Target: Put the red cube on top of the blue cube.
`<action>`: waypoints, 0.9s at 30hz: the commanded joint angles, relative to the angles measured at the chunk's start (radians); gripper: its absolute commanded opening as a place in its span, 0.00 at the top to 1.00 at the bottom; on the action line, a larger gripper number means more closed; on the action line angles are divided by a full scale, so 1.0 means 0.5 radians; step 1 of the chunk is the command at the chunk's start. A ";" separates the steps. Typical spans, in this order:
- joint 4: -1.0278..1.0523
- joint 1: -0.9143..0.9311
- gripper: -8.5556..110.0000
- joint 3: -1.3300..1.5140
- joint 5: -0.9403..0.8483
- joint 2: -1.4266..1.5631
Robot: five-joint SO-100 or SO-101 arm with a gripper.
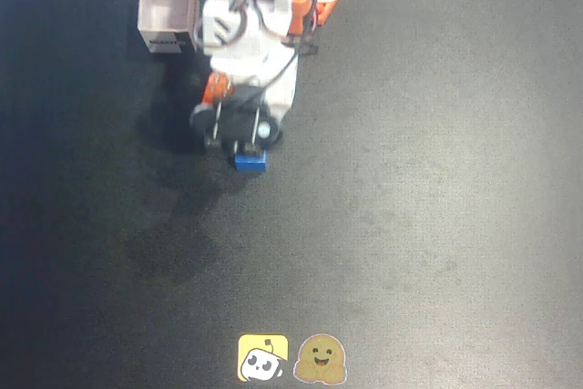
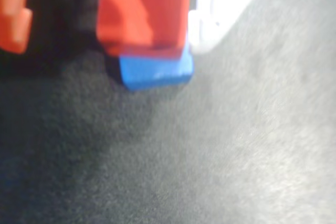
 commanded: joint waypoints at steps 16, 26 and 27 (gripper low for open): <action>0.574 -0.123 0.93 -0.485 -0.086 0.454; 0.626 -0.126 0.92 -0.055 -0.249 1.012; 0.626 -0.126 0.92 -0.006 -0.249 1.068</action>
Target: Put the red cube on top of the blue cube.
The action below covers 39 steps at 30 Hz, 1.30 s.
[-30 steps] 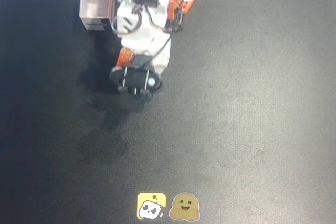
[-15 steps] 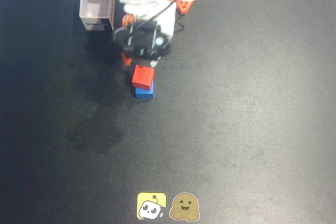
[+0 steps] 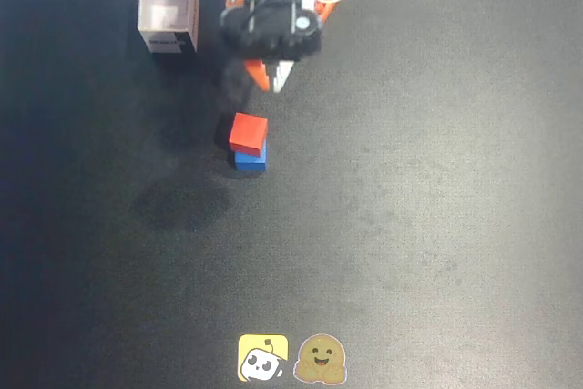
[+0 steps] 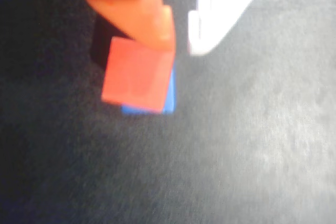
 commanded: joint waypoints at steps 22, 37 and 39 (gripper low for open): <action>-0.574 -0.009 0.92 0.752 -0.049 0.239; -0.224 -0.049 0.92 0.752 0.178 0.239; -0.202 -0.049 0.92 0.752 0.132 0.239</action>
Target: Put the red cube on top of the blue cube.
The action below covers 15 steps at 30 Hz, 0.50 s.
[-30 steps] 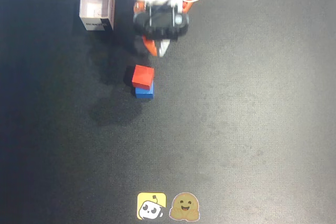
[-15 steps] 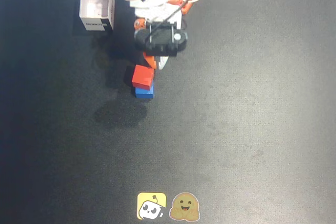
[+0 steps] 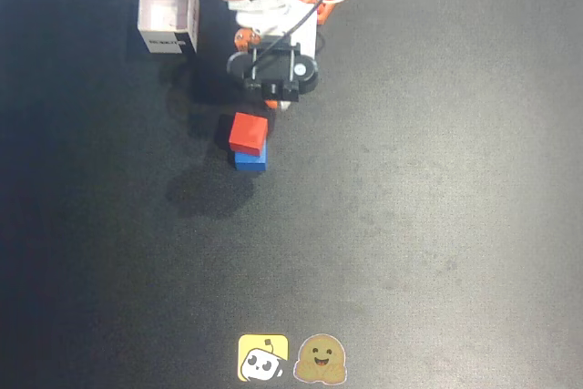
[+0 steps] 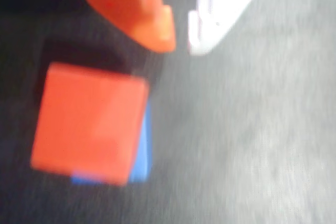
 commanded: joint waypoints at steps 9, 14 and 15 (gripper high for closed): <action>0.025 -0.012 0.92 -0.012 -0.126 0.021; 0.025 -0.012 0.92 -0.012 -0.120 0.021; 0.025 -0.012 0.92 -0.012 -0.120 0.021</action>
